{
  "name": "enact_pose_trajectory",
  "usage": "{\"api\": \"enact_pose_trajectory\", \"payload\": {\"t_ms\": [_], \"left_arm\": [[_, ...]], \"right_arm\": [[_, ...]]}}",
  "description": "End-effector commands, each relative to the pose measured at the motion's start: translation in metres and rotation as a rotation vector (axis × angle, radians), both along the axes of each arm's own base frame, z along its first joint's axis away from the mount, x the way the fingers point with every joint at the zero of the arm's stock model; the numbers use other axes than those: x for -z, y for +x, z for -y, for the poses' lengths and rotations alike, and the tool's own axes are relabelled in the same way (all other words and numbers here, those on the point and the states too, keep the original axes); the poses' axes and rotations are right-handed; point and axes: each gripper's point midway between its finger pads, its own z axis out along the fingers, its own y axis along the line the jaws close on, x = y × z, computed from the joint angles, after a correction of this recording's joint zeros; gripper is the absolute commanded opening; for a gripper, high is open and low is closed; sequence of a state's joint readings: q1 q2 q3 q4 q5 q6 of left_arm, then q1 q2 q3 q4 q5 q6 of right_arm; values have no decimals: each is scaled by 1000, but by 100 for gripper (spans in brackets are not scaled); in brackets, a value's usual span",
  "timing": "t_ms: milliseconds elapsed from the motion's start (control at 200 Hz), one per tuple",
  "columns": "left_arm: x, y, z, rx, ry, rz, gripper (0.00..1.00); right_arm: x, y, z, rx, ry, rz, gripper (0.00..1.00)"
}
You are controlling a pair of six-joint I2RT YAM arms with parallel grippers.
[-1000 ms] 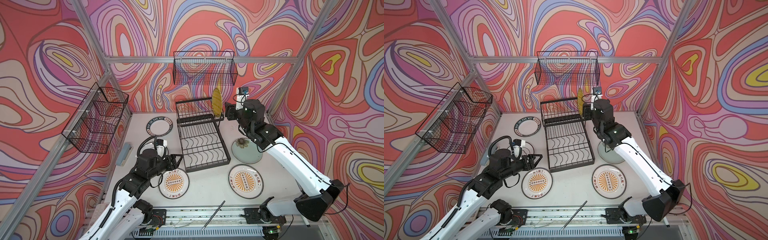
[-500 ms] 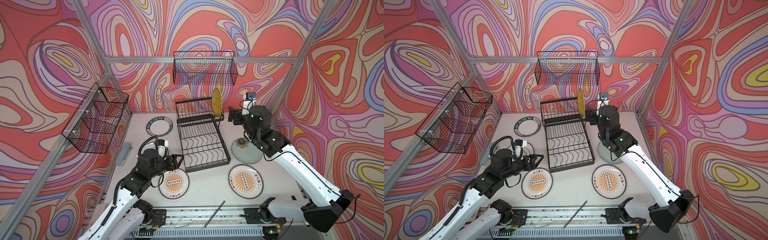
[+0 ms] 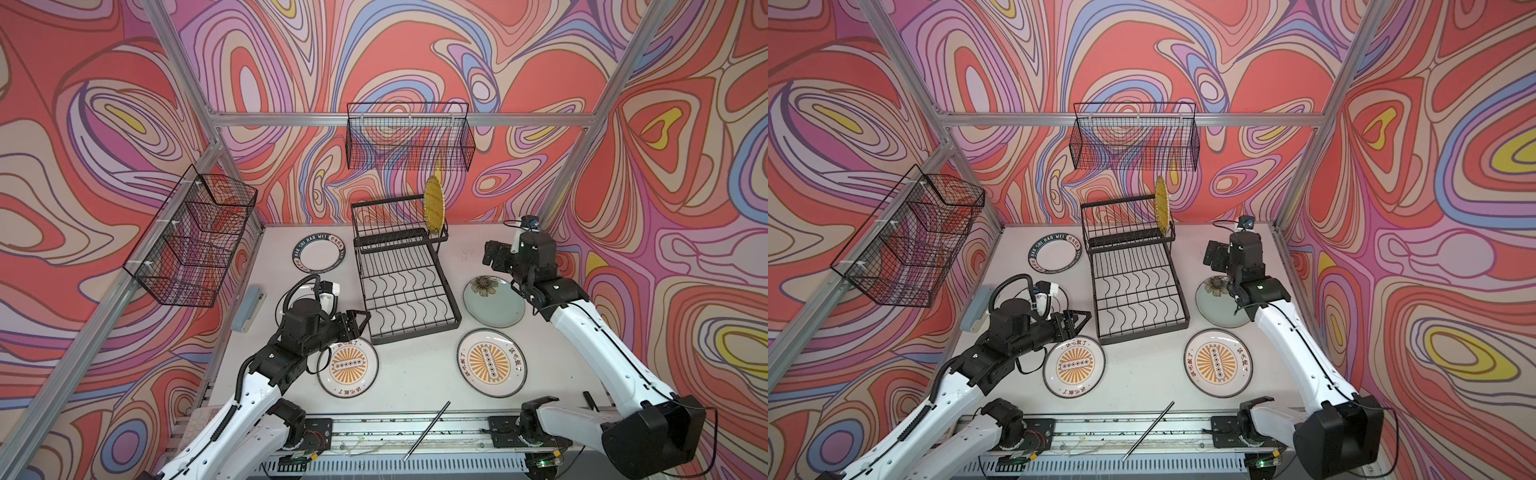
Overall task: Load the plates into the dish rack
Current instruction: 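Move the right gripper down to the rim of the pale green flower plate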
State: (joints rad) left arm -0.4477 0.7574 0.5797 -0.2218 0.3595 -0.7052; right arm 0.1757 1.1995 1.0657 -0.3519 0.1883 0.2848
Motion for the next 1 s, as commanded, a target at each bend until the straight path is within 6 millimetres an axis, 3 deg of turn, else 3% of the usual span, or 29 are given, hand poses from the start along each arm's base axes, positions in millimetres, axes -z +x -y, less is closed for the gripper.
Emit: {"api": "enact_pose_trajectory", "payload": {"t_ms": [0,381,806,997], "left_arm": [[-1,2,5,13,-17,11,66],[2,4,9,24,-10,-1,66],[7,8,15,36,-22,-19,65],[8,9,15,32,-21,-20,65]], "right_arm": [[22,-5,3,-14,131,-38,98],[113,-39,66,114,366,-192,96],[164,-68,108,199,548,-275,90],[185,-71,114,210,644,-300,83]]}}
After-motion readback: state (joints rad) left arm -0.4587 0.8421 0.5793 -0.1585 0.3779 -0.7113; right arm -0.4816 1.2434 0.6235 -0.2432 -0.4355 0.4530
